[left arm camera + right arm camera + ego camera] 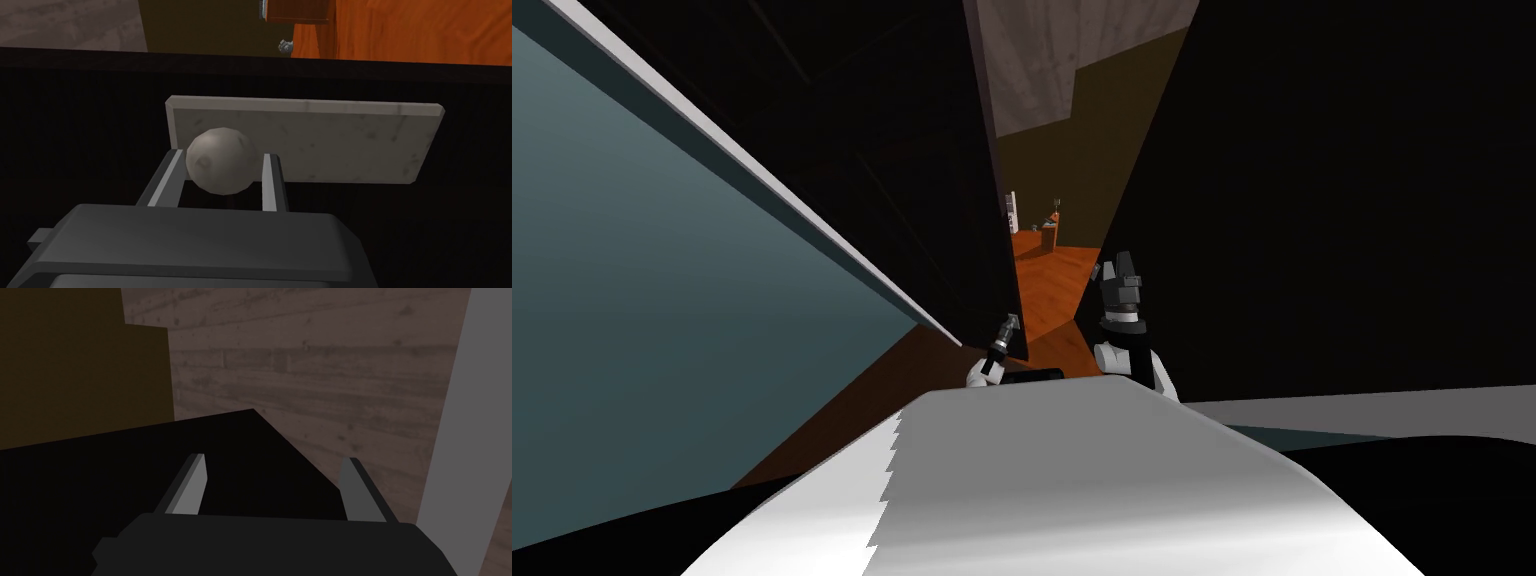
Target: Push the door open
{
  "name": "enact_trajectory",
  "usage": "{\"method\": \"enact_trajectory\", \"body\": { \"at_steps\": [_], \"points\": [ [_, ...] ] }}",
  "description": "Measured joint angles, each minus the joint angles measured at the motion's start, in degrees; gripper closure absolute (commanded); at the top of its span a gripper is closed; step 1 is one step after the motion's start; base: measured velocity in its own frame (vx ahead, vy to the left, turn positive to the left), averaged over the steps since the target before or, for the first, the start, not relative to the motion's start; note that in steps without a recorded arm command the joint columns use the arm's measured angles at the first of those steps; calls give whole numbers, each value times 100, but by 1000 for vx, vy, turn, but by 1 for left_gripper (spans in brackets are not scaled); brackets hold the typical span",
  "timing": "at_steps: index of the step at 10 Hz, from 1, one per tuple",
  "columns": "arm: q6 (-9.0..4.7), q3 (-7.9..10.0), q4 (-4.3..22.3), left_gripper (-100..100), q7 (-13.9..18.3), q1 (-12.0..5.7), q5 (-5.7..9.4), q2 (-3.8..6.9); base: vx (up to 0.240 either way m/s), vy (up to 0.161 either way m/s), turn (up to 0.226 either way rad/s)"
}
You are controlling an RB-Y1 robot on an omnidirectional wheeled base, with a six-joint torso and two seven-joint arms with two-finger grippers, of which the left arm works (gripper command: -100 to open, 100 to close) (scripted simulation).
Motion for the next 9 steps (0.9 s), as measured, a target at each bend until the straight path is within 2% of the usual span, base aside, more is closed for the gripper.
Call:
{"method": "enact_trajectory", "body": {
  "at_steps": [1,3,4,6,9],
  "points": [
    [-41,41,57,100,-27,-20,5,7,195,-76,82],
    [5,148,-90,100,-78,39,16,70,204,-85,124],
    [5,226,-133,-100,-108,52,30,113,-32,-46,92],
    [25,234,-181,-100,-98,71,45,157,-190,8,22],
    [24,243,-197,-100,-83,89,70,147,-211,-13,56]
  ]
}}
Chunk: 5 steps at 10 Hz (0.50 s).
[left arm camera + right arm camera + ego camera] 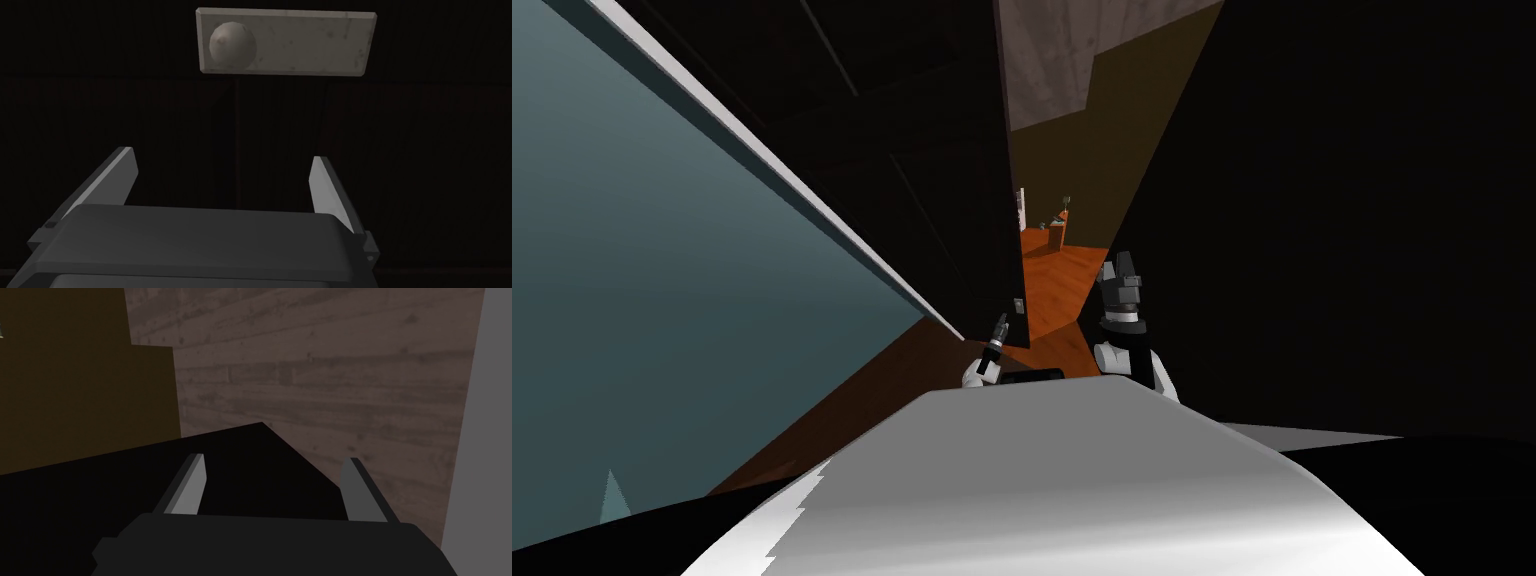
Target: Push the door open
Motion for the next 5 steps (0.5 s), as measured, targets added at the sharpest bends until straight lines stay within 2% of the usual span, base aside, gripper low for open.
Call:
{"method": "enact_trajectory", "body": {
  "at_steps": [2,3,5],
  "points": [
    [19,9,-39,-100,14,19,21,-68,-233,-46,56],
    [53,5,-129,-100,20,71,26,-127,-96,-34,12],
    [68,7,-166,-100,19,102,27,-102,135,-62,-28]
  ]
}}
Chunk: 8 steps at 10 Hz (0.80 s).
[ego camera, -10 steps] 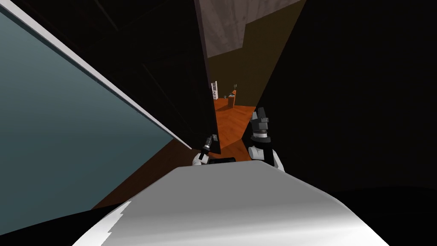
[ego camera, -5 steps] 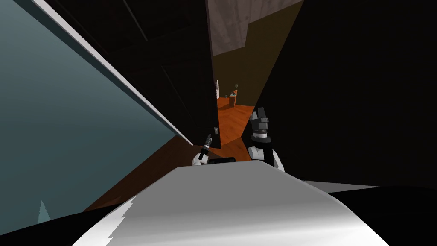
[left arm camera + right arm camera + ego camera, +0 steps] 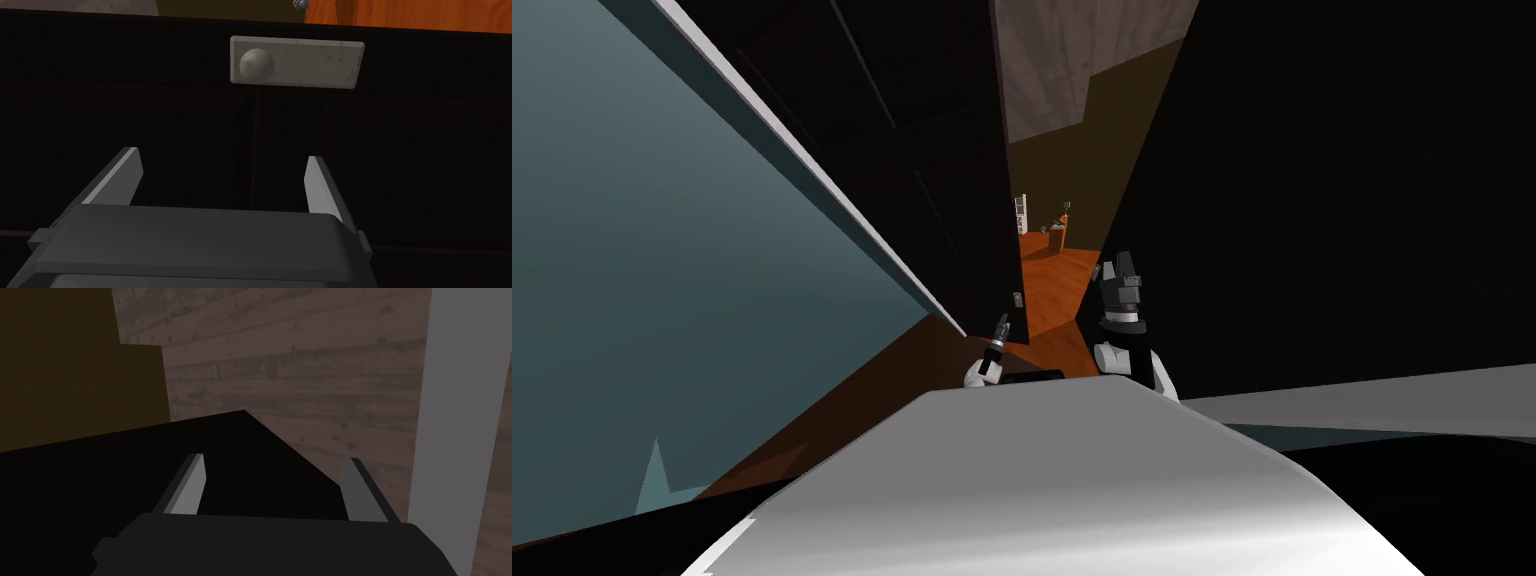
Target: Push the door open
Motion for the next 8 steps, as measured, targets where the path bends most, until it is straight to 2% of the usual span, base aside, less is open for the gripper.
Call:
{"method": "enact_trajectory", "body": {
  "at_steps": [4,8],
  "points": [
    [-79,50,77,-100,-38,-21,22,63,206,-52,-22],
    [-134,97,110,-100,-82,-15,41,19,185,-49,-22]
  ]
}}
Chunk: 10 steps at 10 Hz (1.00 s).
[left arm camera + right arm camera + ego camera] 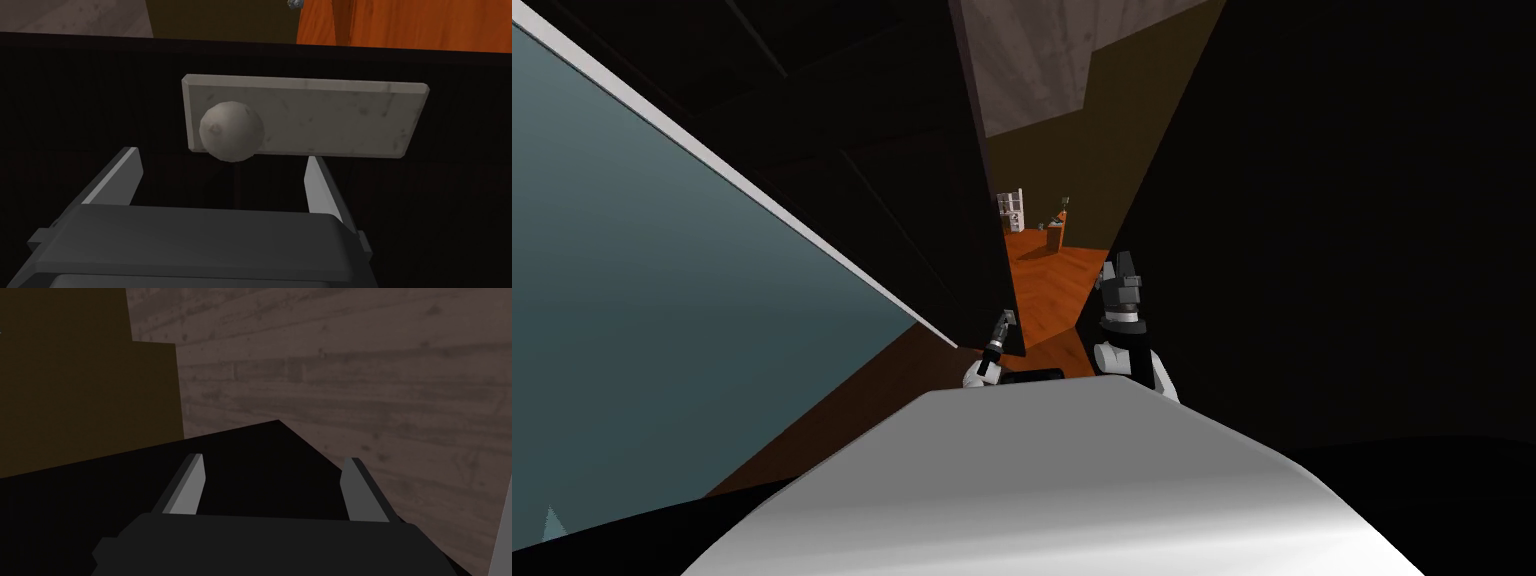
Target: Push the door open
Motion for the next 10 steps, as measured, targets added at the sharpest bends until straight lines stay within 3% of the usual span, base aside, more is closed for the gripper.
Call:
{"method": "enact_trajectory", "body": {
  "at_steps": [2,3,8,10],
  "points": [
    [-27,19,20,-100,-16,5,8,-55,139,-40,-1],
    [-38,18,22,100,-17,11,8,-59,-19,2,-11],
    [-17,15,27,100,-19,7,5,-57,-12,4,-3],
    [-9,25,49,100,-42,36,14,-57,123,-29,27]
  ]
}}
